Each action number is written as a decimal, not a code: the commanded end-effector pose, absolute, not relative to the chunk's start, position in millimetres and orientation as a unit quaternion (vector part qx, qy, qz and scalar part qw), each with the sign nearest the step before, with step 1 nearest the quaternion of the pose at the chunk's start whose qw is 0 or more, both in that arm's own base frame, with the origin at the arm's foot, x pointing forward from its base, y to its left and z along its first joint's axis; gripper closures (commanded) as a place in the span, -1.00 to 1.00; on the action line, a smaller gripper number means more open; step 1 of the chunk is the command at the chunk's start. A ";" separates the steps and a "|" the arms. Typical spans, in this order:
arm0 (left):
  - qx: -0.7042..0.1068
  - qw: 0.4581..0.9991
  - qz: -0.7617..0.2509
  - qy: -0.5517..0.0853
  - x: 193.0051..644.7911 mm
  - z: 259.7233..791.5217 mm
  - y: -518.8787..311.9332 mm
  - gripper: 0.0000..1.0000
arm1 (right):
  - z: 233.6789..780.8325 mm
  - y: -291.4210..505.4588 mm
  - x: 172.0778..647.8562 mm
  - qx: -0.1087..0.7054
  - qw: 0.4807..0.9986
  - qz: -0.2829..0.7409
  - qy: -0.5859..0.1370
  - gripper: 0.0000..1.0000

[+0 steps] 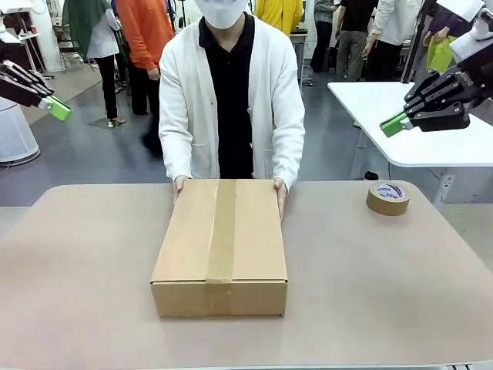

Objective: Wrap the clocks to prevent damage.
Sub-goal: After the human seals the box with tape, release both hands from the side flaps of the Package Box.

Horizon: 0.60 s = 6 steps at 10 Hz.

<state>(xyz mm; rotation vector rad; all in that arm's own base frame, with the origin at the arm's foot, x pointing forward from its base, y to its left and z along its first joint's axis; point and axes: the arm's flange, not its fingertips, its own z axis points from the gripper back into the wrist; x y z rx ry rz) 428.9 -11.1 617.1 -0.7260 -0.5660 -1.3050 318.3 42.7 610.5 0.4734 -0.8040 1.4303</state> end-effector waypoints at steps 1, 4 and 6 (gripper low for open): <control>-0.333 0.688 -0.590 -0.259 431.6 622.2 -11.2 0.99 | 612.1 41.5 317.8 0.205 0.665 0.626 -0.351 0.98; -0.333 0.688 -0.590 -0.259 431.6 622.2 -11.2 0.99 | 612.1 41.5 317.8 0.205 0.665 0.626 -0.351 0.98; -0.333 0.688 -0.590 -0.259 431.6 622.2 -11.2 0.99 | 612.1 41.5 317.8 0.205 0.665 0.626 -0.351 0.98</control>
